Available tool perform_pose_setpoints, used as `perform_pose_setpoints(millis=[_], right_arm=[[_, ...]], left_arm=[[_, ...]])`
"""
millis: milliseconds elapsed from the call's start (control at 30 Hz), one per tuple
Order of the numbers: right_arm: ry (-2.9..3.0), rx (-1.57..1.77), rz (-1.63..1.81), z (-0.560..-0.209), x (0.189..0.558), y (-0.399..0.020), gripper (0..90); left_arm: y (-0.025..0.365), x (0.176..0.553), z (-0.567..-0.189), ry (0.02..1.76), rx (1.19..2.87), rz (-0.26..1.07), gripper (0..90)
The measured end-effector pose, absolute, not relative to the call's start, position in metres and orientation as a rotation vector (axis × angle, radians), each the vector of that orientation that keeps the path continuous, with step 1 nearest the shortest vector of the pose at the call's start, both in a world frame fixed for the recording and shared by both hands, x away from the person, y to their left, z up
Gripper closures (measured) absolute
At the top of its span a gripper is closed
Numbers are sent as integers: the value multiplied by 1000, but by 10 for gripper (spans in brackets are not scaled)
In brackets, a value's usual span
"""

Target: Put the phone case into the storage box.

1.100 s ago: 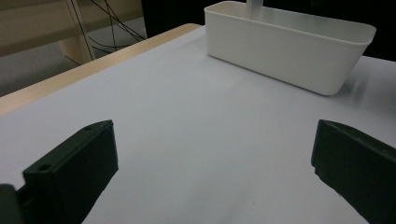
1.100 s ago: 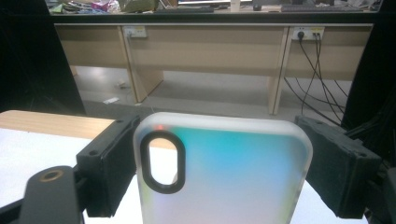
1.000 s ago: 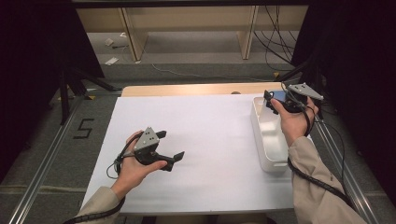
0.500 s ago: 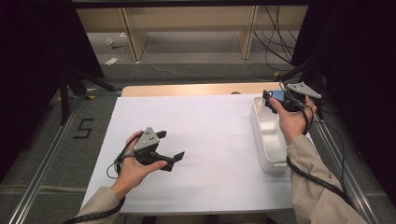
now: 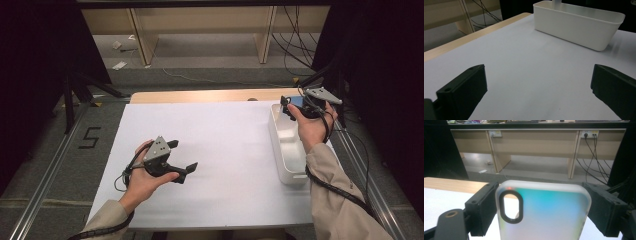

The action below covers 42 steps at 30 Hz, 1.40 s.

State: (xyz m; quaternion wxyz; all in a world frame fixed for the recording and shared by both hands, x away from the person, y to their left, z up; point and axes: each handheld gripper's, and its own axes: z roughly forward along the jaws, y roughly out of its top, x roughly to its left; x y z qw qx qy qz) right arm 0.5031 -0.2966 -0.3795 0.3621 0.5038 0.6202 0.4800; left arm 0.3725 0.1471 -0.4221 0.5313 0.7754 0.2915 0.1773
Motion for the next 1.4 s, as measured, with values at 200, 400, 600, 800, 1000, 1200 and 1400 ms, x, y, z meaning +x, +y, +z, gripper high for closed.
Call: perform_pose_setpoints(millis=[200,400,600,800,1000,1200,1400], right_arm=[[1598,1307,1235,-380,505,-296,182],[1601,1305,1236,-380,508,-295,182],[1602,1313,1228,-381,510,-295,182],[1607,1321,1223,-384,513,-295,182],[1607,1332,1215,-386,516,-296,182],[1607,1337,1212,-388,518,-296,182],[1608,1342,1206,-389,521,-297,182]], left_arm=[[147,373,-422,696,1850,423,0],[147,373,-422,695,1851,423,0],[147,373,-422,696,1849,422,0],[147,373,-422,696,1848,422,0],[147,373,-422,696,1849,421,0],[147,373,-422,695,1850,420,0],[147,373,-422,694,1851,420,0]])
